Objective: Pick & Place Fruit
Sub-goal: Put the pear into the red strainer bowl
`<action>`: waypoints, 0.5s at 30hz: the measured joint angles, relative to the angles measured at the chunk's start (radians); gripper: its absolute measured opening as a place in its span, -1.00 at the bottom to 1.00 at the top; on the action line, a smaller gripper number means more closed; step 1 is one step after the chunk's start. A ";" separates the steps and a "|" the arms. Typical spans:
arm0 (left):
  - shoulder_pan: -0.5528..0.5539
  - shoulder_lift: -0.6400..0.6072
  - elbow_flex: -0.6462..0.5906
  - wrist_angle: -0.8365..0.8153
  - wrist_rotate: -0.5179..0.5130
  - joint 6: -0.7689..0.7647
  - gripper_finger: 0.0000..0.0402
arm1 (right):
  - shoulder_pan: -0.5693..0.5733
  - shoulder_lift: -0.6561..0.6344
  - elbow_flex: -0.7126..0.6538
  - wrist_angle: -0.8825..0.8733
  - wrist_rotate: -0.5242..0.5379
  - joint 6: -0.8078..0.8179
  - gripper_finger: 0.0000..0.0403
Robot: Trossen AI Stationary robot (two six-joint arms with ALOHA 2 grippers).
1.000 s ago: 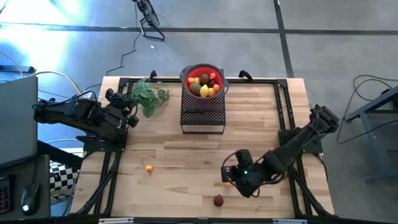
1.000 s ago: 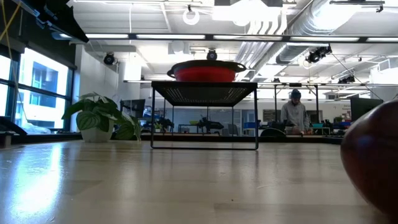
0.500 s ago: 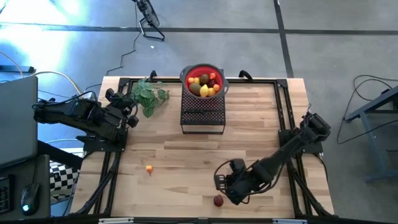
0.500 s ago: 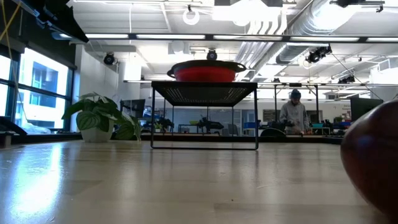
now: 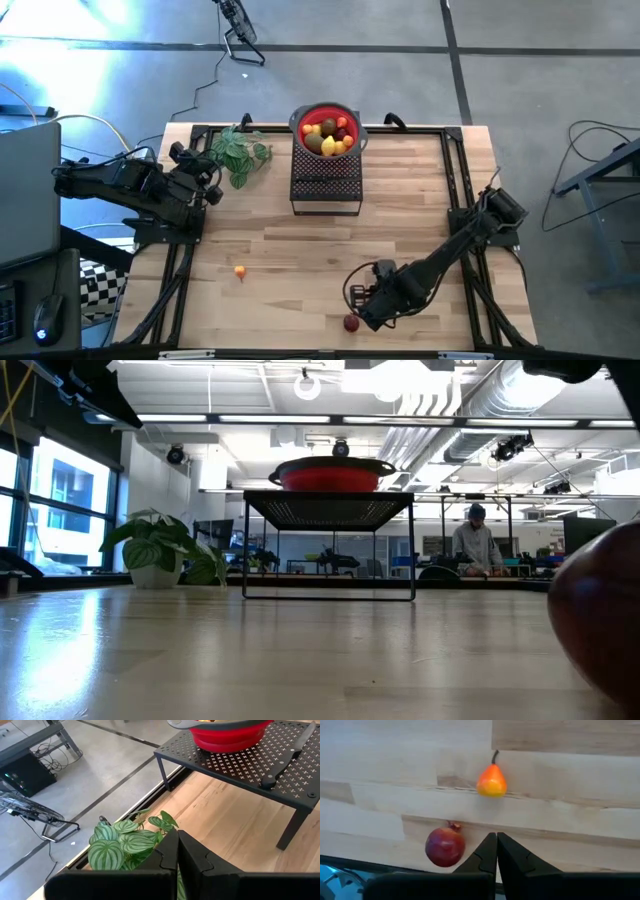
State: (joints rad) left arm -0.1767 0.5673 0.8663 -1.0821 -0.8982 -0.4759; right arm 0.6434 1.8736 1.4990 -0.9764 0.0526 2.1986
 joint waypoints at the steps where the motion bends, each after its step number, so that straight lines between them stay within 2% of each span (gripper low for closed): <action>1: 0.000 0.000 0.000 0.000 0.000 0.000 -1.00 | 0.000 0.000 0.000 0.000 0.011 0.000 -0.96; 6: 0.000 0.000 0.000 0.000 0.000 0.000 -1.00 | -0.001 0.000 0.000 0.000 0.032 -0.012 -0.79; 15: 0.000 0.000 0.000 0.001 0.000 0.000 -1.00 | -0.005 0.000 -0.009 -0.010 0.078 -0.013 -0.18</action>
State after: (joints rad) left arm -0.1765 0.5673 0.8662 -1.0813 -0.8986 -0.4763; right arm 0.6384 1.8736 1.4896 -0.9863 0.1309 2.1860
